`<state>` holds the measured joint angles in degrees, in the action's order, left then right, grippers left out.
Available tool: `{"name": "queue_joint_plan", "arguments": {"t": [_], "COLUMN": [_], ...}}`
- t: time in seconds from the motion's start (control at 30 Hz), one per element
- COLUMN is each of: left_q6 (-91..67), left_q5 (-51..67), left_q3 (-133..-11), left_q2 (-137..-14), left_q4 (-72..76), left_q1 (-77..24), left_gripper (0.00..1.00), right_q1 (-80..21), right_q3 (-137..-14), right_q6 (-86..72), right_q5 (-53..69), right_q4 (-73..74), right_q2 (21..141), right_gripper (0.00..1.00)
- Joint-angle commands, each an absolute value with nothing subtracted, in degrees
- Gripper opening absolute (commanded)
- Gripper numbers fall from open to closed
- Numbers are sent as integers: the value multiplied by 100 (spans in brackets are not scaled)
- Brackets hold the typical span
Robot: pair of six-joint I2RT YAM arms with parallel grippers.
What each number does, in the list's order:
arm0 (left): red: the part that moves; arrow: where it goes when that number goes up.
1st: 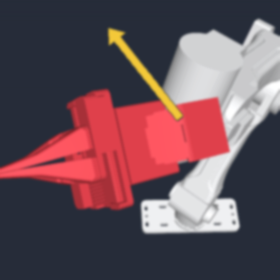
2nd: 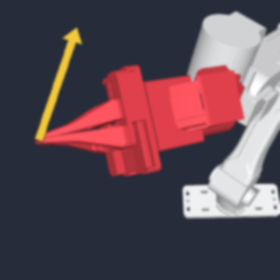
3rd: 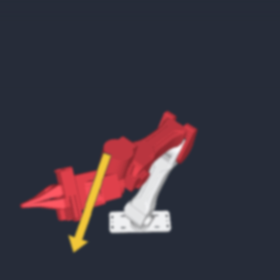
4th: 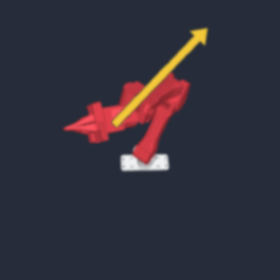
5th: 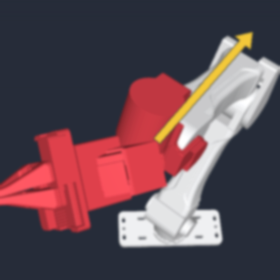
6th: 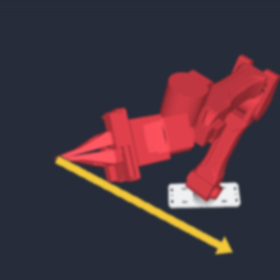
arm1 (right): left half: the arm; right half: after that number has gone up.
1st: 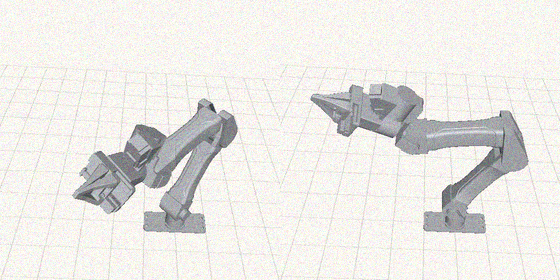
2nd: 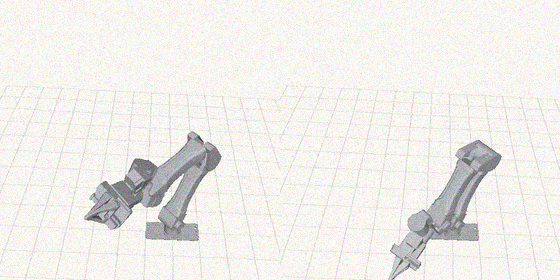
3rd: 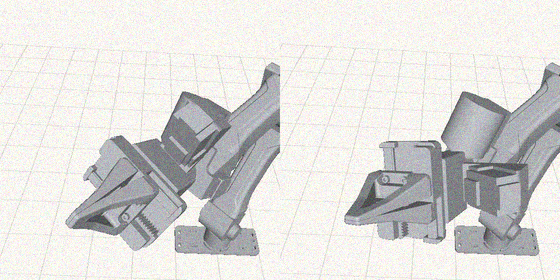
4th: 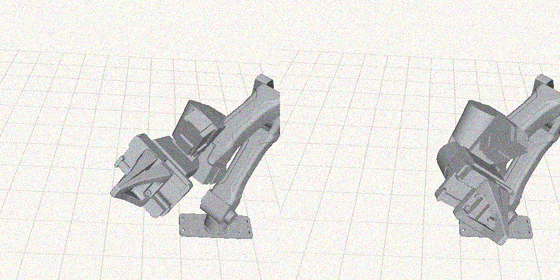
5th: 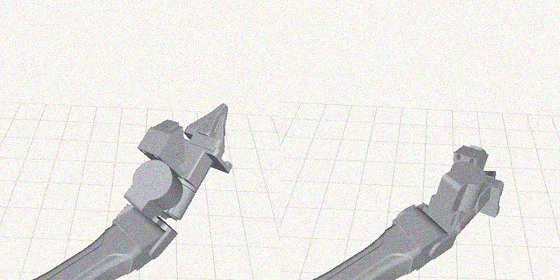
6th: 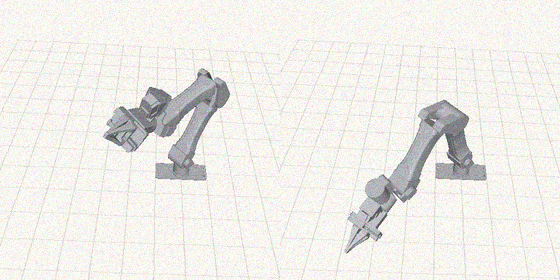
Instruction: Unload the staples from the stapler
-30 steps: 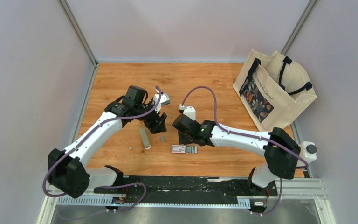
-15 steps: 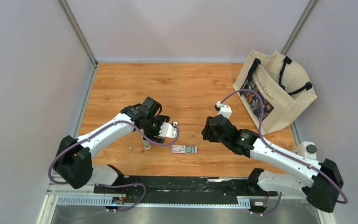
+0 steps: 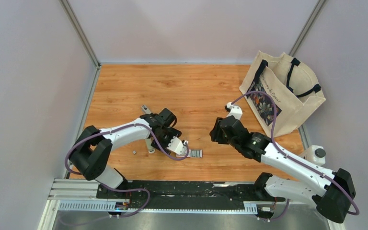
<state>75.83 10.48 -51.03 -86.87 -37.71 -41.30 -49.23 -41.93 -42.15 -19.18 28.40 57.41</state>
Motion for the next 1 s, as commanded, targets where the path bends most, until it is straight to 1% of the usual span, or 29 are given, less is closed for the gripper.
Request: {"name": "queue_joint_plan", "arguments": {"t": [0.0, 0.37, 0.53, 0.97], "left_q6": [7989, 7708, 7726, 7260], "left_q5": [1046, 984, 897, 1151], "left_q3": [-5036, -5115, -5212, -5801], "left_q2": [-8798, -9166, -9308, -9571], "left_q4": [-3683, -3226, -3147, -3234], "left_q1": [-4210, -4579, -4579, -4605], "left_gripper": [77, 77, 76, 76], "right_q1": [-4817, -4720, -4702, -4623], "right_q3": [-4333, -4333, -4316, -4201], "right_q6": [-4113, -4052, -4052, -4034], "right_q5": [-1820, -1679, -1635, -1564], "right_q4": [2654, 2628, 2619, 2558], "right_q2": [5555, 5572, 5572, 5546], "right_gripper": [41, 41, 41, 41]}}
